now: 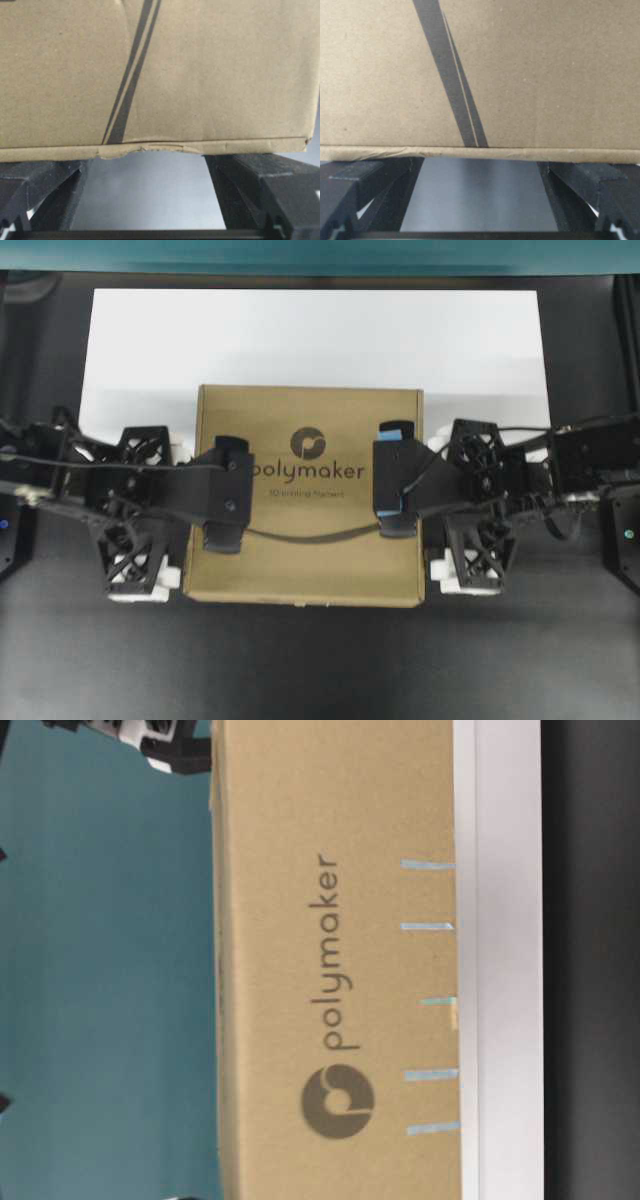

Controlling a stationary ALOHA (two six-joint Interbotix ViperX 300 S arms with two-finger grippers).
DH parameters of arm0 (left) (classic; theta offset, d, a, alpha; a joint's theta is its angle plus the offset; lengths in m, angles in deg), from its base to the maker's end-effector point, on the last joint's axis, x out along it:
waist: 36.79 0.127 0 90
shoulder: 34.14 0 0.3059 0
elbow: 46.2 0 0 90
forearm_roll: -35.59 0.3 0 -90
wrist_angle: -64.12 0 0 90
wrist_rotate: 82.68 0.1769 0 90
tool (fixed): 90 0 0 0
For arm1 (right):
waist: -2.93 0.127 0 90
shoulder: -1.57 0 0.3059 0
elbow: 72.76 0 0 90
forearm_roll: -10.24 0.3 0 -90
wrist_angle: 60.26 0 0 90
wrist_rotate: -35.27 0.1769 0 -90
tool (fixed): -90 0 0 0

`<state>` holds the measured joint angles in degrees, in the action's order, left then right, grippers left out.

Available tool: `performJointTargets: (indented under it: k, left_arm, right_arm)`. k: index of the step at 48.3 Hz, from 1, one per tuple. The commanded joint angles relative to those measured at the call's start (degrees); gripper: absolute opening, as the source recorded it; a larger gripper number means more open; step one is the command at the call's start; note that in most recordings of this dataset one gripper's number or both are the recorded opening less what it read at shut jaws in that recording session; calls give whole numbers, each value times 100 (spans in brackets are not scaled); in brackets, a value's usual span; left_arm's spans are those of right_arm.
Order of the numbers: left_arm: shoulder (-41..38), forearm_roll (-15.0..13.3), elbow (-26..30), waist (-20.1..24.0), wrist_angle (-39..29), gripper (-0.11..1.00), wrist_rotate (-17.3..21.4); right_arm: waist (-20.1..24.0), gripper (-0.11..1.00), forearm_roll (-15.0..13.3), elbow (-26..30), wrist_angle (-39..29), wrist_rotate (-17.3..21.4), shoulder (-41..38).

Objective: Place the cardboard box on the stand after clamping it between your arms.
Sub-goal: 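Lift the clamped box and carry it forward over the white stand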

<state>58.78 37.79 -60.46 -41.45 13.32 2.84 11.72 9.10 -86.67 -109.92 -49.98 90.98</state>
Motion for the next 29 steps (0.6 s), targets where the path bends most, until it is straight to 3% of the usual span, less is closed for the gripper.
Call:
performJointTargets:
  k: [1, 19, 29]
  left_arm:
    - [-62, 44, 343, 316, 510, 83, 229]
    - [-176, 44, 360, 1002, 554, 83, 686]
    - [-211, 44, 334, 1389, 633, 83, 923]
  right_arm:
    - [-97, 82, -26, 193, 554, -545, -202]
    - [-905, 82, -9, 0, 896, -1239, -316]
    - [-1143, 82, 9, 0, 967, -1547, -352]
